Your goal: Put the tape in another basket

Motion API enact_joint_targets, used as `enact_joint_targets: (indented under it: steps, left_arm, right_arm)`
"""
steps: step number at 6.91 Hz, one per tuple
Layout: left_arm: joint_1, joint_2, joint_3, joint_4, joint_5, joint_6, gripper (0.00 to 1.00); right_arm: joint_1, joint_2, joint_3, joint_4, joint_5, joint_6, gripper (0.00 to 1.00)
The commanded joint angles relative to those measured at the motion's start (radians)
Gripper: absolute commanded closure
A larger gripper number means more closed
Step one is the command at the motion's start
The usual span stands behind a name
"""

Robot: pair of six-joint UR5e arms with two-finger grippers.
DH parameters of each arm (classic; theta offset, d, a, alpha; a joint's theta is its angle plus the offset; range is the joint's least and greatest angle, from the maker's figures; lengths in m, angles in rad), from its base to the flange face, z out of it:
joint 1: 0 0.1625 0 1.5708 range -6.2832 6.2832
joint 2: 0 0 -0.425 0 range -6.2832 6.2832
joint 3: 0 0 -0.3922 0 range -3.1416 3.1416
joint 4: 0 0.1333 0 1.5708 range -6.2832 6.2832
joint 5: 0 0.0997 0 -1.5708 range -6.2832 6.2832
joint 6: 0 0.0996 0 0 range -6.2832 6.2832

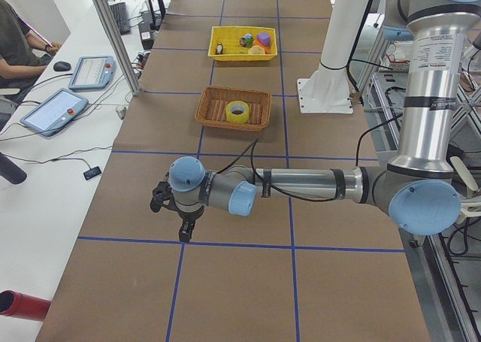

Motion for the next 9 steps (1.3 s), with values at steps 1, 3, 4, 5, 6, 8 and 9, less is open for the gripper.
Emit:
enact_joint_targets:
  steps: [1, 3, 4, 5, 6, 8, 9]
  left_arm:
    - [0.002, 0.001, 0.002, -0.001, -0.005, -0.004, 0.02]
    - [0.0, 0.001, -0.005, -0.003, -0.003, -0.006, 0.02]
    - [0.0, -0.001, -0.004, -0.003, -0.003, -0.011, 0.02]
    - [0.0, -0.001, -0.004, -0.003, -0.003, -0.008, 0.02]
    - [0.0, 0.001, -0.004, -0.003, -0.003, -0.008, 0.02]
    - [0.0, 0.001, -0.007, -0.003, -0.003, -0.011, 0.02]
    - [0.0, 0.001, -0.013, -0.003, -0.005, -0.011, 0.02]
  right_arm:
    - [0.0, 0.0, 0.003, 0.001, 0.005, 0.008, 0.0]
    - [0.0, 0.002, 0.0, 0.003, 0.01, 0.011, 0.0]
    - [0.0, 0.002, 0.0, 0.003, 0.011, 0.013, 0.0]
    - [-0.002, 0.002, 0.002, 0.003, 0.011, 0.013, 0.0]
    - [0.0, 0.002, 0.006, 0.001, 0.013, 0.013, 0.0]
    - [0.0, 0.002, 0.006, 0.007, 0.013, 0.013, 0.0]
    - [0.0, 0.002, 0.006, 0.009, 0.013, 0.013, 0.0]
